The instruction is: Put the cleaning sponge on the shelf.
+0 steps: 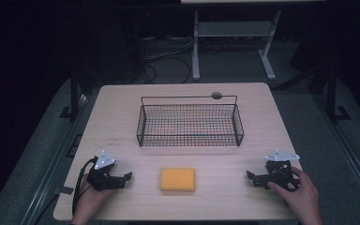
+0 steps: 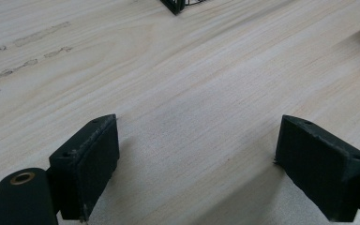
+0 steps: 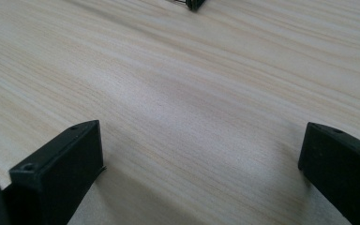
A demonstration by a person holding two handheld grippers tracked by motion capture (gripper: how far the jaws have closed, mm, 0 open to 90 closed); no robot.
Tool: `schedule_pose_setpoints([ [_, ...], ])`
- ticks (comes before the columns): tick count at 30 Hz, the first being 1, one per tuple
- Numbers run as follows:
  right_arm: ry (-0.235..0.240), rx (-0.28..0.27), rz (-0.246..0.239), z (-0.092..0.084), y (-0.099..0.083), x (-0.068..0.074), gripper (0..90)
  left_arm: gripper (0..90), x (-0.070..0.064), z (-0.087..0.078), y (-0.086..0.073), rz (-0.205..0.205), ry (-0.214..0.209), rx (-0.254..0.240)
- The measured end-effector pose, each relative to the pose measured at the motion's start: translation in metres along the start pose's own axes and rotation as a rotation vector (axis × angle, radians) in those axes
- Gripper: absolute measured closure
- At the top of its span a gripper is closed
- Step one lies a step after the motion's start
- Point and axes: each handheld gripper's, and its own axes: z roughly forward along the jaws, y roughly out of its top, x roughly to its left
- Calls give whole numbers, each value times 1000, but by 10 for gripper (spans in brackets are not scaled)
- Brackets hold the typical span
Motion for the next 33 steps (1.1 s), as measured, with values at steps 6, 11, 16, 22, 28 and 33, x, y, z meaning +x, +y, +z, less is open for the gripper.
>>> schedule_pose_setpoints([
  [6, 0, 0, 0, 0, 0, 0, 0, 129, 1, 0, 0, 4, -4, -1],
  [11, 0, 0, 0, 0, 0, 0, 0, 139, 2, -1, 1, 3, -6, 6],
  [16, 0, 0, 0, 0, 0, 0, 0, 183, 3, -4, 2, -1, -17, 15],
  [22, 0, 0, 0, 0, 0, 0, 0, 315, 4, -10, 8, -7, -49, 10],
  [28, -1, 0, 0, 0, 0, 0, 0, 585, 1, -17, 19, 3, -97, 3],
  [33, -1, 0, 0, 0, 0, 0, 0, 764, -2, -18, 30, 15, -163, 29],
])
